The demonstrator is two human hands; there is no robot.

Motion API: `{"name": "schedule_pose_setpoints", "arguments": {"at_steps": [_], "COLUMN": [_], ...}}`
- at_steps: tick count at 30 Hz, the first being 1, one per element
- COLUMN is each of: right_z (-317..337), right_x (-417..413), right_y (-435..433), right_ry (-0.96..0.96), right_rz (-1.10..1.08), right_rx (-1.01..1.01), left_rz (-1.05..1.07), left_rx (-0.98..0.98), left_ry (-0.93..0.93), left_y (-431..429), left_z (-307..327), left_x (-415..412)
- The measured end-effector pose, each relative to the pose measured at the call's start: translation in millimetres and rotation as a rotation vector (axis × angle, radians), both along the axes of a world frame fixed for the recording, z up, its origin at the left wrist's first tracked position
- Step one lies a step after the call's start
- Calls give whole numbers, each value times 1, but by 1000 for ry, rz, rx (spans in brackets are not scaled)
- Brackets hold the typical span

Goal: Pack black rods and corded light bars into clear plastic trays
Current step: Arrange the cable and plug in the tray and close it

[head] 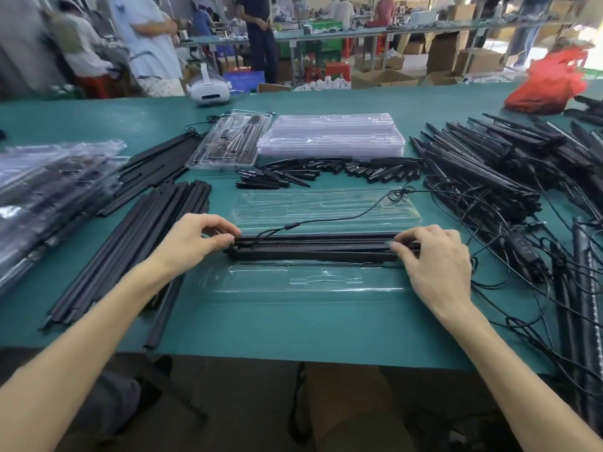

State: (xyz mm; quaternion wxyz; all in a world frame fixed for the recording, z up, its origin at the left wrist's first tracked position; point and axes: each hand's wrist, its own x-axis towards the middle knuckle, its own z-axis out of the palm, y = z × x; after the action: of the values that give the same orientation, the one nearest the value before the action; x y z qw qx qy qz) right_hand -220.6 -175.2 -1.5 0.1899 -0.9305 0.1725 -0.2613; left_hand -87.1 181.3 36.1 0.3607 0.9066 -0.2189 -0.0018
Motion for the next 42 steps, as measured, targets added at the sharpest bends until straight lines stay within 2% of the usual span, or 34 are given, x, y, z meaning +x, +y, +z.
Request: {"name": "schedule_pose_setpoints", "arguments": {"at_steps": [8,15,26,32,42], "right_z": [-3,-4,-5,-7,-9], "right_x": [-4,-4,-2,0,2], "right_y": [2,2,1,1,2], "right_ry": [6,-10,-23,-19,-35], "right_rz": [-7,-10,-10,-25,-22], "right_rx": [17,11,31,53,62], "left_rz": [-22,10,46,64,-48], "left_rx": [11,127,198,153,-28], "left_ry": [-16,-73,-145,-176,-15], "left_y": [-1,-9,-26,-60,-60], "left_z": [-12,-11,-8,-17,-21], "left_x": [-7,-11,-16,-18,-13]}}
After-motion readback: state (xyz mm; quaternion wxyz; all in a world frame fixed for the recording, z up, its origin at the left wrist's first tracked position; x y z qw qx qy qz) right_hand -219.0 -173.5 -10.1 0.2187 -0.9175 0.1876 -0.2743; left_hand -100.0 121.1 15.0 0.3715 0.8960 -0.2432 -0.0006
